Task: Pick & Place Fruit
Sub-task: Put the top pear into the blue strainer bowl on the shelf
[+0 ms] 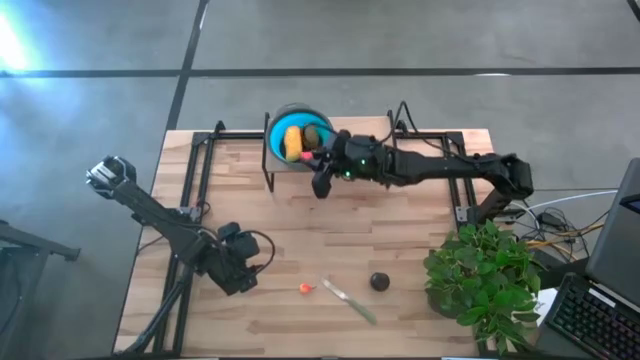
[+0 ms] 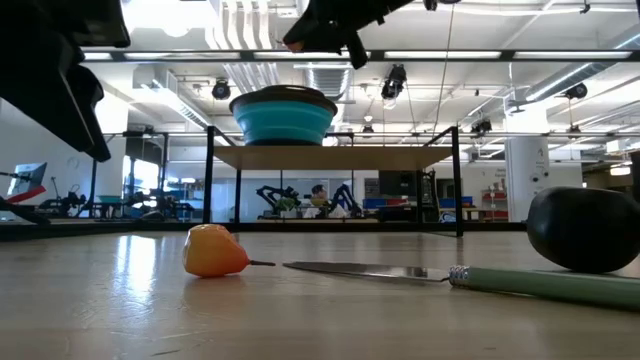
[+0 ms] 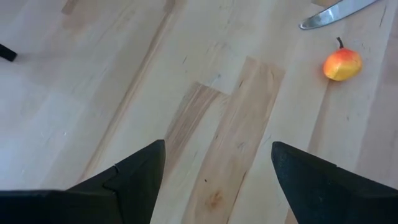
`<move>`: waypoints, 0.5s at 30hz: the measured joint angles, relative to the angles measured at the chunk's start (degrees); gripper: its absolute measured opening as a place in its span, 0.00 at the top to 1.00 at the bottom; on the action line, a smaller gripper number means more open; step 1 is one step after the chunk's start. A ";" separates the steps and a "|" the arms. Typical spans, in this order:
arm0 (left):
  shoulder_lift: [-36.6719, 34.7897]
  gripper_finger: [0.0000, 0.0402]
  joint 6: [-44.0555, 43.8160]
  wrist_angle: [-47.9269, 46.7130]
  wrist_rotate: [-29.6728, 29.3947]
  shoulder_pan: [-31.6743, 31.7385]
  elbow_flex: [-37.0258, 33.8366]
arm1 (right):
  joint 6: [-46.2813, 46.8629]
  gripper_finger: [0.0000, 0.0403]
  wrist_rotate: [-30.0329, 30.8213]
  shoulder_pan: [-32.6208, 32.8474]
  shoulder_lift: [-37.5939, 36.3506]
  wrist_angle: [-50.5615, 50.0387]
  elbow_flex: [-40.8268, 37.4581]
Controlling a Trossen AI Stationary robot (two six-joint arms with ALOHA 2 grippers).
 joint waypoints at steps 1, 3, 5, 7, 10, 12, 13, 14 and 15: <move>0.00 0.26 0.02 -0.02 0.00 0.18 0.00 | 0.04 0.78 0.00 -0.74 0.02 -0.14 0.05; 0.00 0.26 0.04 -0.02 0.00 0.51 0.00 | 0.10 0.78 0.01 -2.21 0.20 -0.15 0.14; 0.00 0.26 0.06 0.00 -0.02 0.73 0.00 | 0.45 0.79 0.00 -3.63 0.47 -0.17 0.13; 0.00 0.26 0.06 -0.04 -0.02 0.91 0.00 | 1.71 0.80 0.01 -4.92 1.18 -0.21 0.00; 0.00 0.26 0.08 -0.06 -0.05 1.02 0.00 | 3.35 0.80 0.00 -6.18 2.42 -0.63 -0.06; 0.00 0.26 0.08 -0.06 -0.11 1.07 0.00 | 3.91 0.78 0.00 -6.69 3.12 -0.68 -0.04; 0.00 0.26 0.08 -0.06 -0.11 1.14 0.00 | 4.36 0.78 0.00 -6.80 3.34 -0.87 -0.04; 0.00 0.26 0.08 -0.06 -0.11 1.14 0.00 | 4.78 0.77 0.00 -6.90 3.76 -0.88 -0.04; 0.00 0.26 0.08 -0.04 -0.11 1.18 0.00 | 4.94 0.77 0.00 -6.94 4.03 -0.83 -0.04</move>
